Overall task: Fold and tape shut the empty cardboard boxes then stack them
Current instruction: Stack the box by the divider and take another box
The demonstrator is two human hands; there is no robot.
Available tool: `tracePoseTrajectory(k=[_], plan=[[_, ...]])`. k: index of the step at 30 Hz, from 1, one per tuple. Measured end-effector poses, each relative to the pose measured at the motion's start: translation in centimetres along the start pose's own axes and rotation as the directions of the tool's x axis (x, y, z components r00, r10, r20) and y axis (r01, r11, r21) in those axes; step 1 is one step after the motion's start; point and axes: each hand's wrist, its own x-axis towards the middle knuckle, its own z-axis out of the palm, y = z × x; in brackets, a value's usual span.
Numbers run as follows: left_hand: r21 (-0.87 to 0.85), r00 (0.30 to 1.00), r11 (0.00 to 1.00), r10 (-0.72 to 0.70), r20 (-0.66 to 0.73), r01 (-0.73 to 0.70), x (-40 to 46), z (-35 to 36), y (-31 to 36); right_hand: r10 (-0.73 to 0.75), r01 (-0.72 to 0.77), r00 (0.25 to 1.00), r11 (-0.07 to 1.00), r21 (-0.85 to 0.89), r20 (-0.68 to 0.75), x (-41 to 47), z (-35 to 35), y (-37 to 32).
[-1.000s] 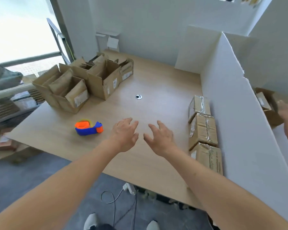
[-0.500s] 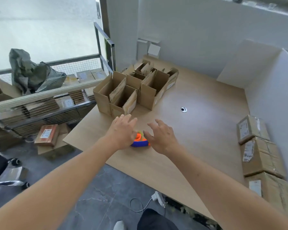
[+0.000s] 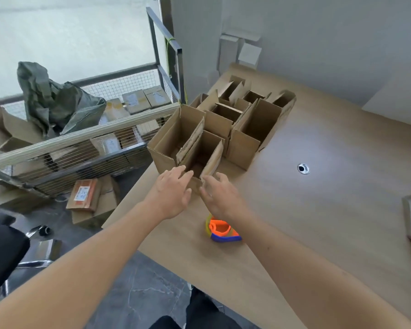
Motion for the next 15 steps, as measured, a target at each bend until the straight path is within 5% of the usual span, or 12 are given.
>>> tracePoseTrajectory(k=[9,15], plan=[[0.075,0.991,0.989,0.133,-0.024,-0.131,6.8,-1.6,-3.4,0.14,-0.147,0.984,0.987,0.061,0.109,7.2,1.3,-1.2],[0.044,0.964,0.963,0.266,0.003,-0.265,9.7,-1.1,-4.8,0.41,-0.39,0.908,0.903,0.179,-0.09,8.3,1.8,-2.5]])
